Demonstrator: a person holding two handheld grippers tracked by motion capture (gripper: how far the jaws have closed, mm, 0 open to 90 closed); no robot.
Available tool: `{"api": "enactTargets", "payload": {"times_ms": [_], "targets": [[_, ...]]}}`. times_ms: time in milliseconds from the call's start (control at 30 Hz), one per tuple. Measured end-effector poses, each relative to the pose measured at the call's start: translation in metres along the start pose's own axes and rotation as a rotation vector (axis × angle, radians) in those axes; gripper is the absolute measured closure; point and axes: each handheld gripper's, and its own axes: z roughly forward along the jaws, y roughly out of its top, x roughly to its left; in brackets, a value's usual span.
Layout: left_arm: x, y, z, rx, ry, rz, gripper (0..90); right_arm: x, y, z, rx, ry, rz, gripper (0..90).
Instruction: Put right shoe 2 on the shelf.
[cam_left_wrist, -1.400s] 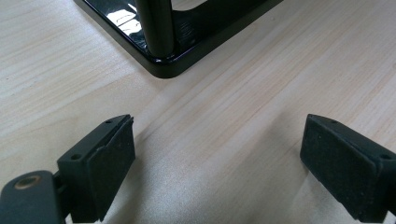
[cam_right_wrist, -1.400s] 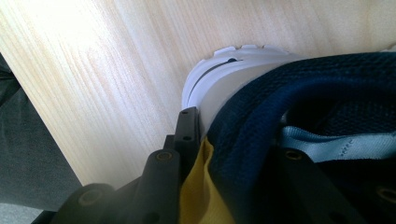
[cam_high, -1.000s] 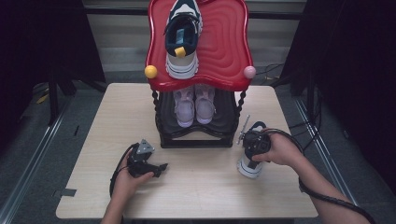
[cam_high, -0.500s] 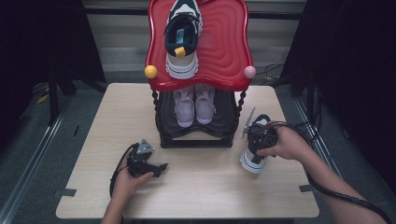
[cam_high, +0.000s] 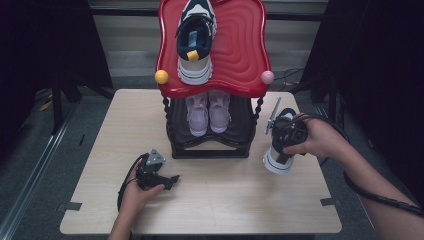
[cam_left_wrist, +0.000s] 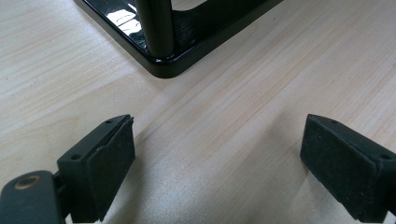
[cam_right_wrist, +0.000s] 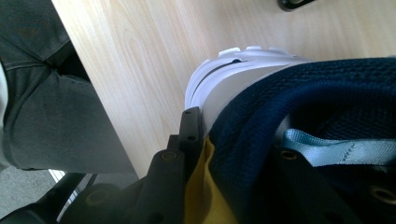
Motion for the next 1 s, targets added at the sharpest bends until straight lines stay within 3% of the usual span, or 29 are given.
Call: {"api": "enactTargets", "payload": {"times_ms": [100, 400, 833, 1000], "targets": [[0.000, 0.000, 0.000, 0.000, 0.000, 0.000, 9.7, 0.002, 0.000, -0.015, -0.004, -0.006, 0.009, 74.5], [0.000, 0.000, 0.000, 0.000, 0.000, 0.000, 9.7, 0.007, 0.005, -0.061, -0.030, -0.048, -0.022, 74.5], [0.000, 0.000, 0.000, 0.004, -0.002, 0.004, 9.7, 0.011, 0.012, -0.145, -0.053, -0.119, -0.029, 74.4], [0.000, 0.000, 0.000, 0.004, -0.002, 0.004, 9.6, 0.014, 0.020, -0.175, -0.048, -0.167, -0.032, 74.4]]}}
